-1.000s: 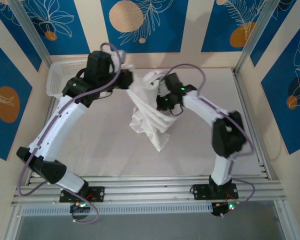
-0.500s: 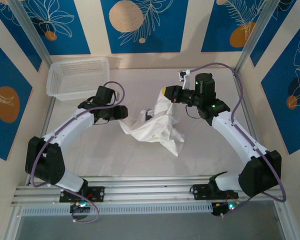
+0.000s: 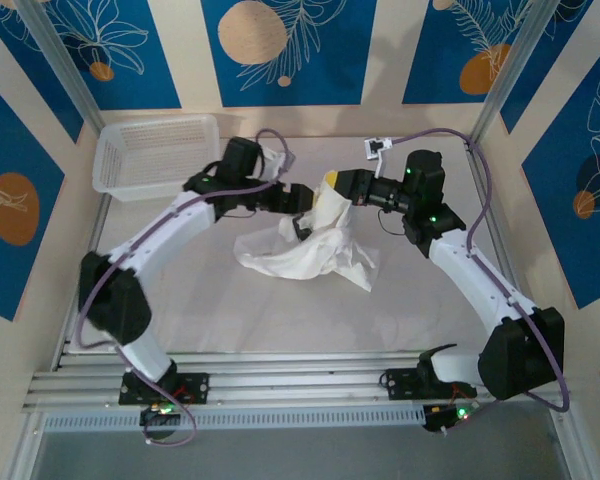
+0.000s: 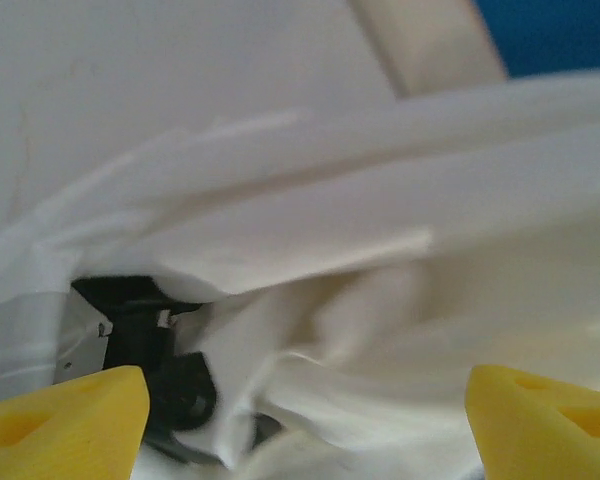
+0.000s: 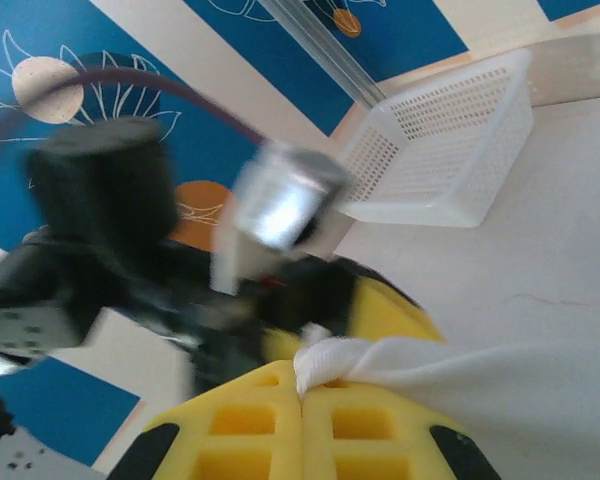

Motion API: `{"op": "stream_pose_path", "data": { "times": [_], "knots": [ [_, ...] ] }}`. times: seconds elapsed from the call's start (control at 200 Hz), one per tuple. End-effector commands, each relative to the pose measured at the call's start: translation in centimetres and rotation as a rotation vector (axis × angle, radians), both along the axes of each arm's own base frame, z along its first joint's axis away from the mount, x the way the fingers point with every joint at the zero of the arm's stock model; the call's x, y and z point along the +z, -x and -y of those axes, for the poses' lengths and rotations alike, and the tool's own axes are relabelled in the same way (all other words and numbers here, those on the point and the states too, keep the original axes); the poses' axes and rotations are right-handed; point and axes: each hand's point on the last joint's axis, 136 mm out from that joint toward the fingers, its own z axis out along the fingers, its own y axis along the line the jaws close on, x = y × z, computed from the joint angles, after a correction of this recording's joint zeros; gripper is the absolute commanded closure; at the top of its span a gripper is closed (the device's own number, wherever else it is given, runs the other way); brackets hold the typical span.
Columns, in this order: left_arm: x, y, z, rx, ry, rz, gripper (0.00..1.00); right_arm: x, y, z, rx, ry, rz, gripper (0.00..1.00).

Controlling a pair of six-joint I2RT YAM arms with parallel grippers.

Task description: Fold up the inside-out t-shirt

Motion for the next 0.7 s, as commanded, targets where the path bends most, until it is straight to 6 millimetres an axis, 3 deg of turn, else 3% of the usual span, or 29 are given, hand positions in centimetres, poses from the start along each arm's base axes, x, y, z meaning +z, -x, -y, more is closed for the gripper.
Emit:
{"op": "stream_pose_path", "data": {
  "times": [0.0, 0.055, 0.135, 0.175, 0.225, 0.31, 0.4, 0.44, 0.52, 0.59, 0.65, 0.695],
  "knots": [
    [-5.7, -0.4, -0.3, -0.004, -0.076, -0.107, 0.19, 2.5, 1.3, 0.3, 0.029, -0.043, 0.059, 1.00],
    [-6.4, 0.1, 0.7, -0.048, -0.028, -0.128, 0.26, 2.2, 1.0, 0.7, 0.006, -0.036, 0.040, 1.00],
    [-7.0, 0.7, 1.3, -0.091, 0.002, -0.152, 0.45, 1.5, 0.4, 1.7, -0.037, -0.029, 0.007, 1.00],
    [-7.3, 0.9, 1.3, -0.103, -0.007, -0.156, 0.63, 1.2, 0.1, 2.2, -0.058, -0.031, -0.011, 1.00],
    [-7.1, 0.9, 1.0, -0.098, -0.016, -0.143, 1.00, 0.6, -0.2, 2.9, -0.083, -0.035, -0.032, 1.00],
    [-4.8, 0.4, 0.5, -0.072, 0.054, -0.117, 1.00, -0.8, -0.5, 4.1, -0.130, -0.032, -0.078, 1.00],
    [0.5, -0.9, -0.8, 0.000, 0.227, -0.097, 1.00, -3.7, 0.1, 5.8, -0.181, -0.008, -0.130, 1.00],
    [3.1, -1.3, -1.4, 0.026, 0.292, -0.079, 1.00, -6.2, 0.4, 6.8, -0.232, 0.009, -0.172, 1.00],
    [7.6, -1.1, -2.2, 0.034, 0.359, -0.020, 1.00, -13.0, 1.5, 9.1, -0.378, 0.042, -0.291, 0.98],
    [10.2, -0.4, -2.1, 0.008, 0.383, 0.026, 1.00, -18.7, 3.6, 9.9, -0.446, 0.083, -0.383, 0.88],
    [11.2, 0.0, -2.2, -0.010, 0.397, 0.043, 1.00, -20.8, 5.4, 9.5, -0.422, 0.115, -0.412, 0.80],
    [11.3, 0.4, -2.1, -0.026, 0.389, 0.051, 1.00, -21.0, 6.2, 9.0, -0.398, 0.135, -0.403, 0.71]
  ]
}}
